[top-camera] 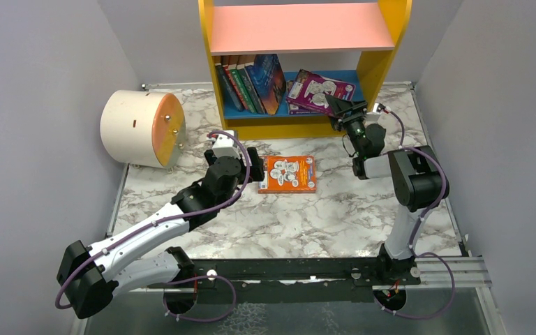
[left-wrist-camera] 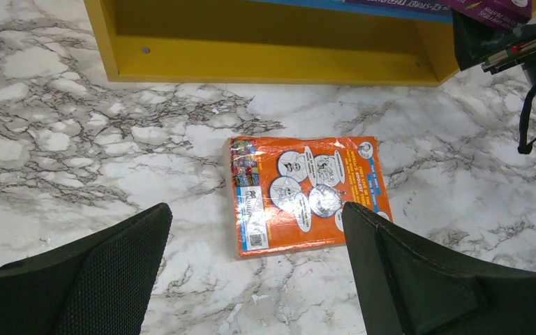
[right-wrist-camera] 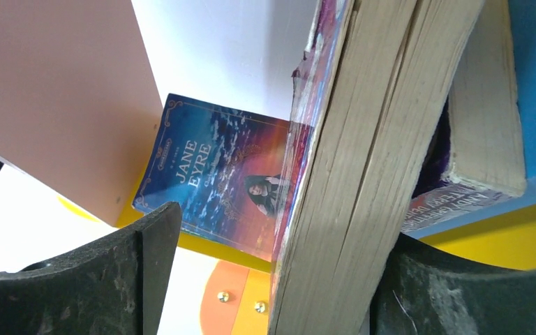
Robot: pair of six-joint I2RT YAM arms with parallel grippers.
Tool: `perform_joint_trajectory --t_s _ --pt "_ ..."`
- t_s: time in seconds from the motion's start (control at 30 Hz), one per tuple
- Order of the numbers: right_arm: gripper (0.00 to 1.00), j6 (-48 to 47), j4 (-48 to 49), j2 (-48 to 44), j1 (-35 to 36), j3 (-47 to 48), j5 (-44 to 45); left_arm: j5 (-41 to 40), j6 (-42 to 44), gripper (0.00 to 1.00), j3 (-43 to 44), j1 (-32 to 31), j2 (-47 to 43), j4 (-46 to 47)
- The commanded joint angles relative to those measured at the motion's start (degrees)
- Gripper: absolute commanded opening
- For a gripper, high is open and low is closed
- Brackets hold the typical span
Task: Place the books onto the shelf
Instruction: Place the book on the shelf.
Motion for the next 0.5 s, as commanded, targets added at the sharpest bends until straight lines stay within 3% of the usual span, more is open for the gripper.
perform_joint_trajectory --t_s 0.0,0.13,0.47 --pt "0.81 -1.6 -0.7 -1.8 -0.7 -1.5 -0.3 0.4 -0.6 0.87 -0.1 0.3 0.1 0.5" --pt "0.88 -1.8 -0.5 -2.5 -0.7 -3.0 -0.5 0.5 -0.8 0.87 -0.4 0.3 0.1 0.7" --pt "0.89 -2.3 -2.2 -4.5 -0.7 -5.3 -1.1 0.5 -1.2 0.87 -1.1 0.3 -0.3 0.9"
